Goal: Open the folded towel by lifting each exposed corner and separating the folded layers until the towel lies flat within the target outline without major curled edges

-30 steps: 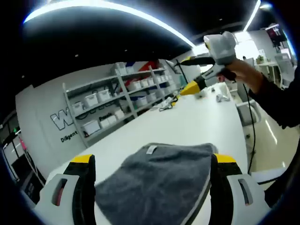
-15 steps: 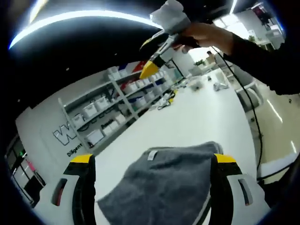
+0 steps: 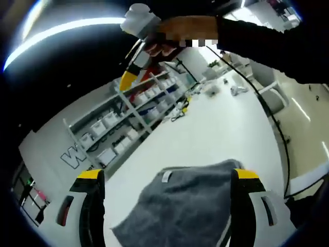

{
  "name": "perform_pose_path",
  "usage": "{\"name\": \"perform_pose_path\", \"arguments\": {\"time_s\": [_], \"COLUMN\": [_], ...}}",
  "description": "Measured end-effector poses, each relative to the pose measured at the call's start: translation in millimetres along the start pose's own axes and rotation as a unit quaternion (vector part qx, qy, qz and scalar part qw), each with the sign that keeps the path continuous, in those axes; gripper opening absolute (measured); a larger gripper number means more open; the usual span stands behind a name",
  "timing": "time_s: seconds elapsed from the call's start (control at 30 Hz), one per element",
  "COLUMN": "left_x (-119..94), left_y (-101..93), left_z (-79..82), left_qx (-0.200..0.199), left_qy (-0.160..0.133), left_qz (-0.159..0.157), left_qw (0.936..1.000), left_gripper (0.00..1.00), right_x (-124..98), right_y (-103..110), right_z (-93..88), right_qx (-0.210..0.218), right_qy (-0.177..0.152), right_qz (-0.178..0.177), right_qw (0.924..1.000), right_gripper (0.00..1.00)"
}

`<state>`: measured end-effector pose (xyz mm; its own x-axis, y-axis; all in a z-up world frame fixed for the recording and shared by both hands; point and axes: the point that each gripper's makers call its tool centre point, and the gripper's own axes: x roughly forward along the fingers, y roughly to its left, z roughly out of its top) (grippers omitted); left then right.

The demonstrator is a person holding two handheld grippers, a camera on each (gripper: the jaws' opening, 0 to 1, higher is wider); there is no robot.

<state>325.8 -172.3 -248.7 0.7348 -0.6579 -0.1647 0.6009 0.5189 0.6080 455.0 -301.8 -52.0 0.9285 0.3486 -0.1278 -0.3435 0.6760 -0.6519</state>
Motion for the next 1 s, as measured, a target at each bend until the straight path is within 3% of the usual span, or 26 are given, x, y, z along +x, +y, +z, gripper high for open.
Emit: {"name": "perform_pose_path", "arguments": {"time_s": [0.13,0.27,0.5,0.7,0.8,0.93,1.0], "left_x": [6,16,24,34,40,49,51], "left_y": [-5.8,-22.1,-29.8,-44.4,-49.6,-63.3,-69.4], "left_z": [2.1,3.6,4.9,0.3,-7.4,-11.2,-13.6], "left_qx": [0.016,0.028,0.046,0.042,0.057,0.051,0.068], "left_qy": [-0.002,-0.003,0.006,0.018,0.031,0.038,0.043], "left_qz": [0.016,0.007,0.010,-0.007,-0.002,-0.009,-0.006], "left_qw": [0.9997,0.9996,0.9989,0.9989,0.9979,0.9979,0.9967], "left_gripper": [1.00,1.00,1.00,1.00,1.00,1.00,1.00], "right_x": [8,19,35,42,42,48,51], "right_y": [-4,-10,4,18,40,47,51], "right_z": [-0.5,1.0,-2.5,-16.4,-20.9,-23.5,-27.2], "right_qx": [0.001,0.001,0.020,0.050,0.068,0.089,0.099], "right_qy": [0.006,0.010,-0.017,-0.065,-0.098,-0.121,-0.135], "right_qz": [0.008,0.013,0.066,0.088,0.123,0.128,0.126], "right_qw": [1.0000,0.9999,0.9975,0.9928,0.9851,0.9803,0.9778], "right_gripper": [1.00,1.00,1.00,0.95,0.95,0.94,0.93]}}
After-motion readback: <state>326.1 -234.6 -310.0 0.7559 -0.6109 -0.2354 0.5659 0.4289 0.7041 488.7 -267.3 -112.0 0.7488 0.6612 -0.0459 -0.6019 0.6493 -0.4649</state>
